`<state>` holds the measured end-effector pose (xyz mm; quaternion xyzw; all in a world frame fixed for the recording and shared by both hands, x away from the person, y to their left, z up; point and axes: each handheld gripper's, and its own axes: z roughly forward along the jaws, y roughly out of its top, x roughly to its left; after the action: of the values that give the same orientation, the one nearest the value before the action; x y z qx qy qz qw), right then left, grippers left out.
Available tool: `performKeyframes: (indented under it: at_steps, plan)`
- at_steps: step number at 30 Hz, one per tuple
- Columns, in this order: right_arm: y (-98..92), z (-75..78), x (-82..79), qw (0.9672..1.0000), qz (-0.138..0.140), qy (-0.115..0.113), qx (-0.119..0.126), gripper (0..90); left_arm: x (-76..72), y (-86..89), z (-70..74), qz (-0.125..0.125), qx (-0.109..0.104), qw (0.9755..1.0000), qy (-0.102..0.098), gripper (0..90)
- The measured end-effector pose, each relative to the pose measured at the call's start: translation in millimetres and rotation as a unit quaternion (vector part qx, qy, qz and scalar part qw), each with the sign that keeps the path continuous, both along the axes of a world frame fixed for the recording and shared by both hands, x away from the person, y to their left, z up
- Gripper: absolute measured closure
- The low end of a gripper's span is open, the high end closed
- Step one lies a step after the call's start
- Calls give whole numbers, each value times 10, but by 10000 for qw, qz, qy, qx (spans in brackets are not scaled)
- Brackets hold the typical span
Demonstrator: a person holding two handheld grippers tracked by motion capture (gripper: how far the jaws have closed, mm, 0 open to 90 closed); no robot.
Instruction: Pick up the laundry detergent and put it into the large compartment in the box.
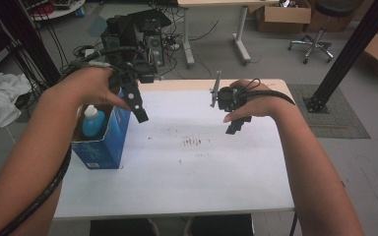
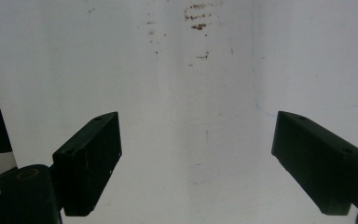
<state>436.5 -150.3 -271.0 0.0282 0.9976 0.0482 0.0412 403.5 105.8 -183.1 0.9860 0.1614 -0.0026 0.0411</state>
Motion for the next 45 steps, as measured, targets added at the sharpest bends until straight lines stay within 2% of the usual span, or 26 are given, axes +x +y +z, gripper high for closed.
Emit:
performKeyframes:
  at_steps: [4, 7, 8, 9, 11, 12, 14, 17, 26, 38, 45]
  plan:
    - [-11, 4, -5, 10000, 2, -6, -20, 158, -11, -154, -72, -444, 105, 9990, 38, 1]
    - [-19, 19, -16, 10000, -7, -3, -6, 158, -23, -237, -114, -720, 106, 9973, 28, 1]
    - [-21, 31, -23, 10000, -7, -4, -30, 158, -37, -276, -141, -868, 129, 9961, 43, 1]
    - [-21, 34, -27, 10000, -5, 1, -40, 158, -37, -276, -141, -868, 129, 9961, 43, 1]
    - [-19, 40, -33, 10000, -17, -1, -58, 158, -60, -312, -184, -1060, 144, 9943, 43, 1]
    - [-17, 44, -35, 10000, -19, -6, -68, 158, -60, -312, -184, -1060, 144, 9943, 43, 1]
    - [-11, 50, -37, 10000, -3, -8, -64, 158, -78, -332, -222, -1174, 100, 9930, 84, 1]
    - [0, 53, -44, 10000, 23, -20, -77, 158, -98, -376, -308, -1354, 143, 9906, 119, 1]
    - [0, 47, -44, 9999, 49, -12, -111, 158, -91, -449, -380, -1522, 53, 9882, 160, 1]
    - [-13, 55, -47, 9999, 28, -15, -102, 158, -92, -487, -408, -1605, -24, 9869, 188, 1]
    - [-26, 54, -42, 9999, 11, -11, -105, 158, -88, -494, -398, -1607, -25, 9869, 173, 1]
